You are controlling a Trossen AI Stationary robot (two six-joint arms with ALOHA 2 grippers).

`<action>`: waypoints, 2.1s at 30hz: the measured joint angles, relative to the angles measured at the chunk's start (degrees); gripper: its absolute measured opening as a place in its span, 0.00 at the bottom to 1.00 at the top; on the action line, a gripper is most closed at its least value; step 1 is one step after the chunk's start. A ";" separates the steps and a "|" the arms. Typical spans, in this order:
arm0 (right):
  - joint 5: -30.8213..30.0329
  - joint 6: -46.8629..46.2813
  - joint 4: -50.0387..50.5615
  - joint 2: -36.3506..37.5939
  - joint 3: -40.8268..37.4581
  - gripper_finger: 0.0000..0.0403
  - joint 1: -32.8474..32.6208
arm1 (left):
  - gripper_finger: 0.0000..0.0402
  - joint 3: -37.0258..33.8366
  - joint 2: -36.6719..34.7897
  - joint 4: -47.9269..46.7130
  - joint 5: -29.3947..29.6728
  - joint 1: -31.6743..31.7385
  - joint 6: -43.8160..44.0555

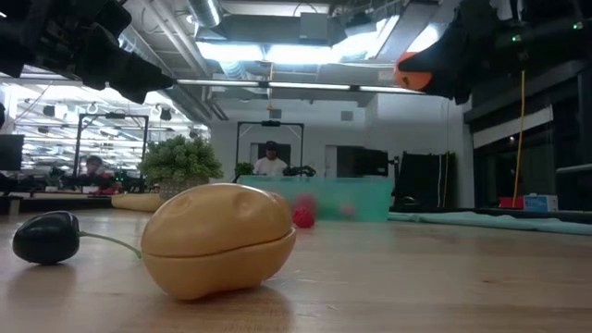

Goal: Pick and placing Produce into tupperware
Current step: Put the orange into the blue bin

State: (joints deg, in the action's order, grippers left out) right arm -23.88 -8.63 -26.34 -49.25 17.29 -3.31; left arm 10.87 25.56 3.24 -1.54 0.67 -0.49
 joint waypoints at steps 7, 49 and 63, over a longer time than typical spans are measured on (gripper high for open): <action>0.02 0.37 3.82 2.82 0.01 0.62 0.00 | 0.34 0.00 0.01 0.01 -0.01 0.00 -0.01; 16.55 3.42 43.95 -7.77 28.89 0.62 12.18 | 0.34 0.00 0.02 -0.19 -0.02 0.00 -0.09; 20.15 4.33 62.40 -22.85 43.98 0.62 15.89 | 0.34 0.00 0.02 -0.21 0.00 0.00 -0.09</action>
State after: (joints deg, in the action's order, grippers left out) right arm -3.73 -4.30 36.05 -72.10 61.26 12.58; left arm 10.87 25.58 3.03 -1.54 0.67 -0.58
